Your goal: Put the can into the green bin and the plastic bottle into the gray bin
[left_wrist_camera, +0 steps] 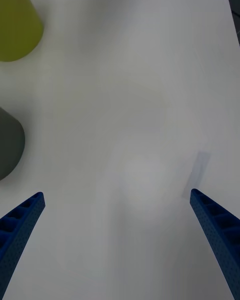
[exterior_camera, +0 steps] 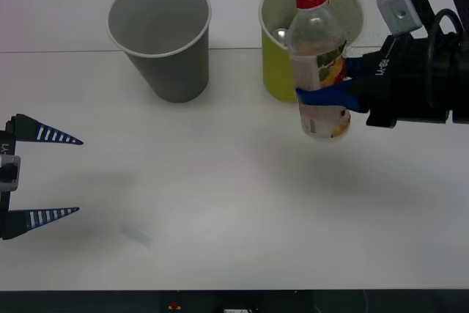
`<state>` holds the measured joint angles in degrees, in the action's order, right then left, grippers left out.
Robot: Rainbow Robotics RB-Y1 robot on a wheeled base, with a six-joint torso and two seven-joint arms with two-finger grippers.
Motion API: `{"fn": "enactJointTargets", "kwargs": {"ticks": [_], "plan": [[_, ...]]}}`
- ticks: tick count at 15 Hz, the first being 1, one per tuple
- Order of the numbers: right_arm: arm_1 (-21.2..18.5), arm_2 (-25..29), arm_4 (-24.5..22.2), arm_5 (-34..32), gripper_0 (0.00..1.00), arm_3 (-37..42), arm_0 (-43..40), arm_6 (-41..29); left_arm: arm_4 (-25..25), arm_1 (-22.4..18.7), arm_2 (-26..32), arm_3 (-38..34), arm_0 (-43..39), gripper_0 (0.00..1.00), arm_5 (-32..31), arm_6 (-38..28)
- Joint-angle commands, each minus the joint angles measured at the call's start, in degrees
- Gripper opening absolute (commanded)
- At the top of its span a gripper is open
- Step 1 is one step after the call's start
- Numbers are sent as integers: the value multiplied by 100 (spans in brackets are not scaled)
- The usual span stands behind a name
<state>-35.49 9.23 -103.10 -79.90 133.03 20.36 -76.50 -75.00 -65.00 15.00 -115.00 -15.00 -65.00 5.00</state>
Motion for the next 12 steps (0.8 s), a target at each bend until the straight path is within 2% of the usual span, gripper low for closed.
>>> {"fn": "enactJointTargets", "kwargs": {"ticks": [1,7,10,12], "plan": [[-20,-439,-368,1,0,-190,662,-128,0,0,0,0,0,100,0,0],[33,-1503,-518,1,0,-1781,2614,-137,0,0,0,0,0,100,0,0],[332,-1889,-694,1,0,-2739,3457,-128,0,0,0,0,0,100,0,0],[613,-2083,-1063,18,0,-3275,3950,-128,0,0,0,0,0,100,0,0]]}}
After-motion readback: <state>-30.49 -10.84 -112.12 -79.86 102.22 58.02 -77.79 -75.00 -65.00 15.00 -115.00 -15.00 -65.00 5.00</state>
